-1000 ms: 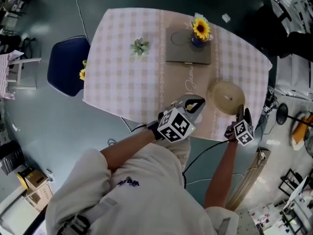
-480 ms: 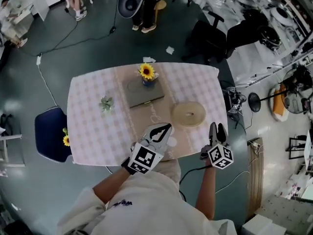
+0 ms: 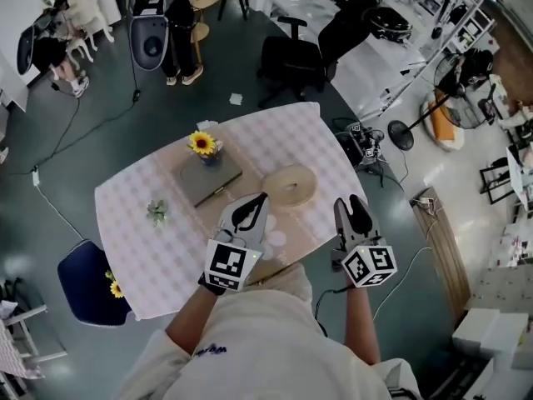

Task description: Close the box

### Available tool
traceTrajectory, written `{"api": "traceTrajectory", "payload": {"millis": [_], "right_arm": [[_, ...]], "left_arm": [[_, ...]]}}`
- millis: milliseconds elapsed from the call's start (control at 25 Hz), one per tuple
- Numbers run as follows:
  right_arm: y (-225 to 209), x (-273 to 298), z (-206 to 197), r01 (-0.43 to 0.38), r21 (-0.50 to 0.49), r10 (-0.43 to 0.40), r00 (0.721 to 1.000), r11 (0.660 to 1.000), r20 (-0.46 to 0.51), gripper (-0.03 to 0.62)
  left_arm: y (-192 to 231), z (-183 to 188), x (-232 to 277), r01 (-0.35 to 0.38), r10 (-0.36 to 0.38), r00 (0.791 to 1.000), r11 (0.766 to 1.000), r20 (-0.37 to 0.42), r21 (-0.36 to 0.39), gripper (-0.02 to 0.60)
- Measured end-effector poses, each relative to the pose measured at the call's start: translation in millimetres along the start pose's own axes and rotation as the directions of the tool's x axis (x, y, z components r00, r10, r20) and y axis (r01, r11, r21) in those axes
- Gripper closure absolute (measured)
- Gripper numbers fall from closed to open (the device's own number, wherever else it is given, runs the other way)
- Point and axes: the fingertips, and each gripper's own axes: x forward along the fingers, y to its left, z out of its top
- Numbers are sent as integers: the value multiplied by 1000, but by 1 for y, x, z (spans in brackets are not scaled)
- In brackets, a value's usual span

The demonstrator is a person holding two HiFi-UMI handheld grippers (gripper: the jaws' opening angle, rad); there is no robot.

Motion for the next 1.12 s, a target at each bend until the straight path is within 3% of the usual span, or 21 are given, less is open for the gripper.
{"api": "traceTrajectory", "payload": {"millis": [240, 680, 1120], "right_arm": [[20, -6, 35, -32, -85, 35, 999, 996, 41, 425], [22, -36, 42, -26, -146, 34, 998, 989, 53, 456], [24, -46, 40, -17, -128, 24, 998, 992, 56, 526]], "left_arm": [[-7, 18, -9, 4, -7, 999, 998, 32, 70, 580], [23, -17, -52, -119, 120, 992, 992, -26, 37, 580], [14, -26, -58, -110, 112, 993, 992, -42, 54, 580]]}}
